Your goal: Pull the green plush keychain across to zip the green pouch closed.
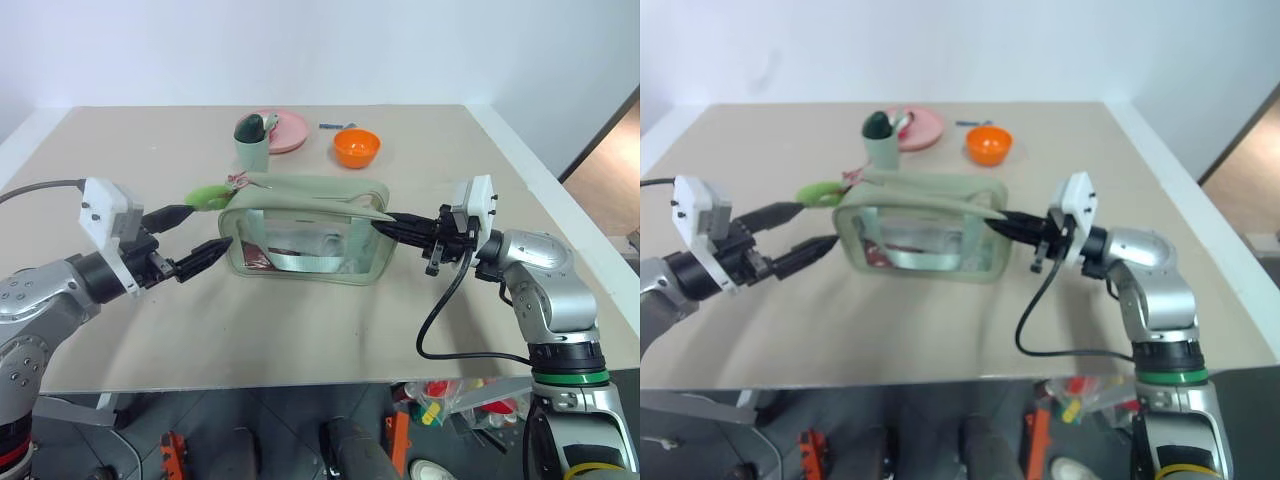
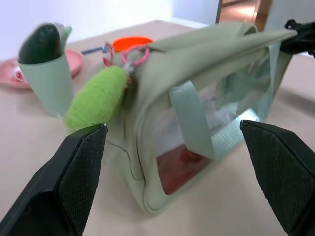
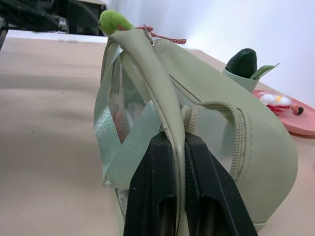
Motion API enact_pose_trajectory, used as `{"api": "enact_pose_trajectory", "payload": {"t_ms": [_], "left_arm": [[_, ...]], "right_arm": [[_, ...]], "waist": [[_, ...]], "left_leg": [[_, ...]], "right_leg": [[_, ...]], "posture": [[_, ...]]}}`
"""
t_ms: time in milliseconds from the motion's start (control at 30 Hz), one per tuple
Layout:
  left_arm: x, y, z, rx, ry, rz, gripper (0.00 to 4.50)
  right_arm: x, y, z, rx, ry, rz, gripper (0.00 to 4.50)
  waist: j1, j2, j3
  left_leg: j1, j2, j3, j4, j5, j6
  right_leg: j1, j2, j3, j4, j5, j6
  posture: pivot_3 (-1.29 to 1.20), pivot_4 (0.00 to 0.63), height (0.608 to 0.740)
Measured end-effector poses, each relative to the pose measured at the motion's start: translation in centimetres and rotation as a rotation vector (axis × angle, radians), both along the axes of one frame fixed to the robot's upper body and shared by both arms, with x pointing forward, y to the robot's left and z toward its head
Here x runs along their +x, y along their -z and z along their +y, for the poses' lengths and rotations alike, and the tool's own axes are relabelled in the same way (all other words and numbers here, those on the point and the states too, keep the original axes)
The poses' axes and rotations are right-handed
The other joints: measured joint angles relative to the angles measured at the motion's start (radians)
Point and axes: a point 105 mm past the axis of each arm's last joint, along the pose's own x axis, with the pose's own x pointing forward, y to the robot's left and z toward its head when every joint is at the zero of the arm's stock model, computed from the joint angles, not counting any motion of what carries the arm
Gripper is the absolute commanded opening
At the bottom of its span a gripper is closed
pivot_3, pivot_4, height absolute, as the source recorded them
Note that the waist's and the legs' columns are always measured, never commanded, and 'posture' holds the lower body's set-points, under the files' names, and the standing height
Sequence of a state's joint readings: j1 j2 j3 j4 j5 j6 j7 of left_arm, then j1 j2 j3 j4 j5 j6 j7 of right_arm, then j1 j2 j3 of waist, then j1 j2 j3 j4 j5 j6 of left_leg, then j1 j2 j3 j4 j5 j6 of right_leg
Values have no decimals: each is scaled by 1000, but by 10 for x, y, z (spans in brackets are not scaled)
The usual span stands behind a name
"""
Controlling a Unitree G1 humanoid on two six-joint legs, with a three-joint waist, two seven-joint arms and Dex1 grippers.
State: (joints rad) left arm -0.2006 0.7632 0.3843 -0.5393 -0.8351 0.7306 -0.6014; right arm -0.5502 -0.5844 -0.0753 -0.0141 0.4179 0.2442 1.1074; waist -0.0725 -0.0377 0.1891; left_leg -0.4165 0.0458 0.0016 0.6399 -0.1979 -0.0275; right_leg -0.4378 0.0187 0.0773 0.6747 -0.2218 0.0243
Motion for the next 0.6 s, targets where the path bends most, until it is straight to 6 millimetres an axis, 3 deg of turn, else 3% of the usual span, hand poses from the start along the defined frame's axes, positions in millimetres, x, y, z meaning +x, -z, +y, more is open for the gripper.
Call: {"api": "enact_pose_trajectory", "payload": {"t_ms": [333,467,600], "left_arm": [[-28,-17,-44,-17,183,-23,4500],[-20,-25,-35,-30,95,-62,4500],[-8,-17,-3,-35,-67,-66,4500]], "right_arm": [[1,-1,4,-21,-6,-13,79],[2,1,6,-29,-12,-8,79],[3,2,8,-33,-16,-8,79]], "waist": [[-1,0,0],[-3,0,0],[-6,0,0]], "left_leg": [[2,1,0,-1,1,-1],[8,1,1,-2,1,-1],[11,1,1,-4,1,-1]], "right_leg": [[1,1,1,0,0,0],[5,3,3,1,0,-1],[5,5,5,2,-1,-4]], "posture": [[0,150,740],[0,150,740],[0,150,740]]}}
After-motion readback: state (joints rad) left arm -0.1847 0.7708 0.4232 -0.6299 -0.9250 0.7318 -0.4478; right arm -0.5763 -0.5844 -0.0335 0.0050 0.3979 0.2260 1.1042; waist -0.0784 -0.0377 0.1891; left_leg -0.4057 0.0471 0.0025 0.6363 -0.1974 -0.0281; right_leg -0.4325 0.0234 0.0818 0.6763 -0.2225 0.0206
